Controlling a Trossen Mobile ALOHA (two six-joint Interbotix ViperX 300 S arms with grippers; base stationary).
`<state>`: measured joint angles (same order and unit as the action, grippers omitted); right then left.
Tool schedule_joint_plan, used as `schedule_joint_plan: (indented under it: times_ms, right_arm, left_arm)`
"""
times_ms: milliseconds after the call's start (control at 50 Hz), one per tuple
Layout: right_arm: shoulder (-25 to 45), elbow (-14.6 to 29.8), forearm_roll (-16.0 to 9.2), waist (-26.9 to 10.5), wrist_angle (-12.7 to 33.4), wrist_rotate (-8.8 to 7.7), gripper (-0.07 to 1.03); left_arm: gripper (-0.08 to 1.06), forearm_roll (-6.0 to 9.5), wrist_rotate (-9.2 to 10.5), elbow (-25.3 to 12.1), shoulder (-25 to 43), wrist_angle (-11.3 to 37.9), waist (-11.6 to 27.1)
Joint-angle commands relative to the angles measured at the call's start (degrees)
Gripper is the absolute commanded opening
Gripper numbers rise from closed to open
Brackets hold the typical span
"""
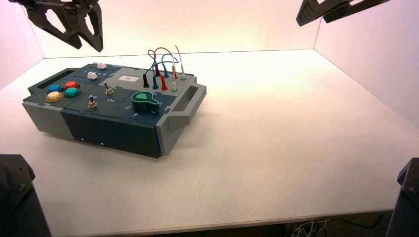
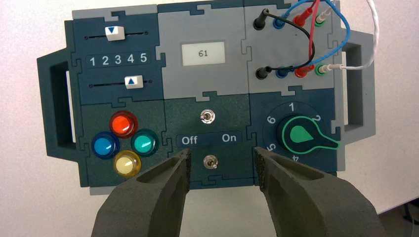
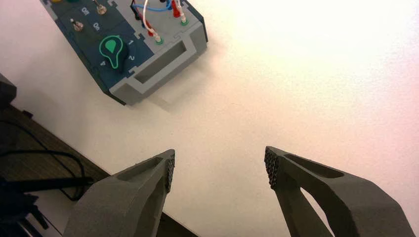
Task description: Flip the bottom switch on with the left gripper.
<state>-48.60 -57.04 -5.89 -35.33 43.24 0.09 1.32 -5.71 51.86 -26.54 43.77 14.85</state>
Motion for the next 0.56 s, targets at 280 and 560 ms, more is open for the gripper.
schedule_joint_plan:
  times_ms: [280,560]
  right_arm:
    - [0.3,1.0,-1.1,0.2,0.4,0.44,0.94]
    - [0.2,0.6,-1.2,0.2,0.6,0.44,0.94]
  left_arm:
    - [0.67,0.00,0.00,-1.1,0.6,-0.3,0.6]
    - [0.67,0.00,-0.09,-1.1,0.3,-0.4,0.6]
